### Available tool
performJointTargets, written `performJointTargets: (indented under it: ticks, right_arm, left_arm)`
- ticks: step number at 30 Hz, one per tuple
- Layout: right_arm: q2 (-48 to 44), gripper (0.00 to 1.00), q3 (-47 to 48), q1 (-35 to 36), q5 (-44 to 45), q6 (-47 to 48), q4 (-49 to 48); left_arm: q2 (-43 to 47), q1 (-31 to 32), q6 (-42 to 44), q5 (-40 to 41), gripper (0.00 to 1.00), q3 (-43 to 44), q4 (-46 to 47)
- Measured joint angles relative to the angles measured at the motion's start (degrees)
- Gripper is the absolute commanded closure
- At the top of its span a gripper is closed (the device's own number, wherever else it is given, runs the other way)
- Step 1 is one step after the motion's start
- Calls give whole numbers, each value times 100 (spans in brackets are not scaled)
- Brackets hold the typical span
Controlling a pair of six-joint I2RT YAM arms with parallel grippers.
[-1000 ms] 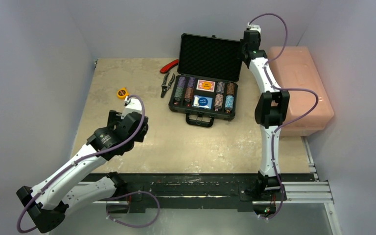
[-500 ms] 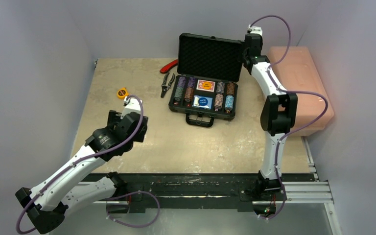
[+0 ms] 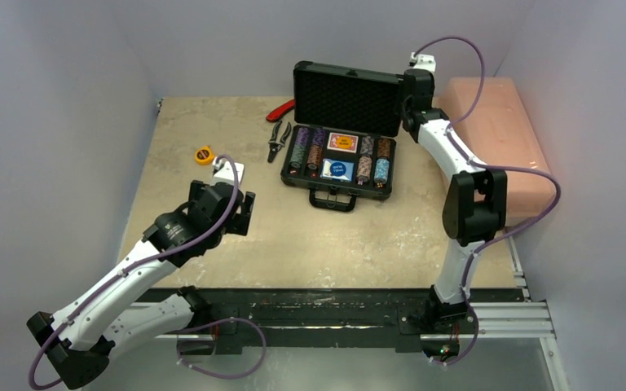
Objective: Pack up texas hold em set
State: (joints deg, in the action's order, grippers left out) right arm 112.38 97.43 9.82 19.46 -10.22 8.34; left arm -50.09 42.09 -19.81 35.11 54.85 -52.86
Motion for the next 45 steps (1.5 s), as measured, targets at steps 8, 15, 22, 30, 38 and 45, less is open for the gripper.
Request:
performJointTargets:
  ticks: [8, 15, 22, 30, 38, 45]
  right_arm:
    - [-765, 100, -1161, 177, 164, -24, -546]
    - [-1349, 100, -2133, 376, 374, -61, -1069]
    - [-1803, 100, -2922, 562, 566, -142, -1443]
    - [-2037, 100, -3429, 903, 332, -389, -1615]
    - [-2188, 100, -3845, 1036, 184, -573, -1613]
    - [-2446, 100, -4148, 1040, 181, -675, -1611]
  left_arm:
    - [-199, -72, 94, -291, 13, 11, 181]
    - [-372, -83, 87, -385, 13, 175, 205]
    - [-522, -83, 37, -490, 13, 402, 225]
    - [-673, -83, 33, -566, 13, 614, 229]
    - [-798, -83, 39, -590, 13, 1005, 225]
    - [-986, -83, 98, -590, 13, 1381, 238]
